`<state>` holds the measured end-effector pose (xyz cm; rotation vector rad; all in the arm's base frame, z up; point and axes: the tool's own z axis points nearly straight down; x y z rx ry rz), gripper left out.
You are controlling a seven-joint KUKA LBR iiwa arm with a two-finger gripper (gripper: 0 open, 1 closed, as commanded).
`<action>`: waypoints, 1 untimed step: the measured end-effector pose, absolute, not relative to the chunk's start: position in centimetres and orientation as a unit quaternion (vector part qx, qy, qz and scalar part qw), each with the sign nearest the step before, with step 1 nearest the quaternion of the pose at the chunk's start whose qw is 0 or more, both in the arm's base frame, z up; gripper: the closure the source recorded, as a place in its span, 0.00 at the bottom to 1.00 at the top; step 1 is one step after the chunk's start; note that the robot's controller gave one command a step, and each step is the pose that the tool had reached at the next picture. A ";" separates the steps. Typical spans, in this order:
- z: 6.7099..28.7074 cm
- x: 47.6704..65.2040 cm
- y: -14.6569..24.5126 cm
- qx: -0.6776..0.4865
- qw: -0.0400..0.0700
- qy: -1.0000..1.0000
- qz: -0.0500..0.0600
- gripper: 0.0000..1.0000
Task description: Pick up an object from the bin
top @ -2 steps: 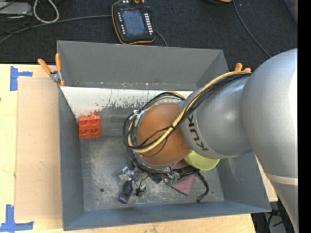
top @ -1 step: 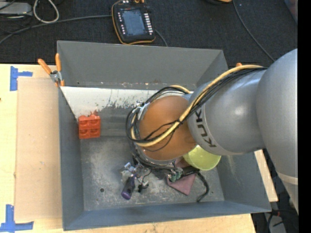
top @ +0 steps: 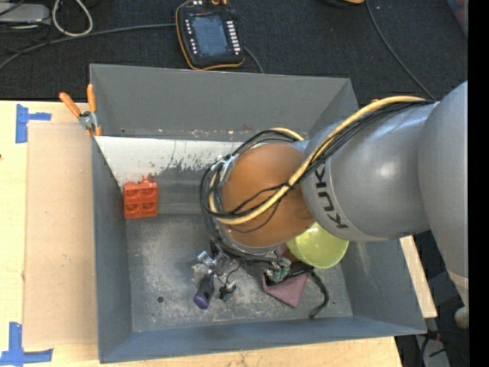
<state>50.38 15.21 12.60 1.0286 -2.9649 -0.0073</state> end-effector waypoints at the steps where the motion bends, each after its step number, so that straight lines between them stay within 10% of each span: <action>1: 14.9 50.3 15.2 0.326 0.003 -0.945 -0.003 1.00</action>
Offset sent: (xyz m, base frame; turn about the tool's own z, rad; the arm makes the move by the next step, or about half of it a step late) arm -0.0006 0.0000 0.0312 0.0020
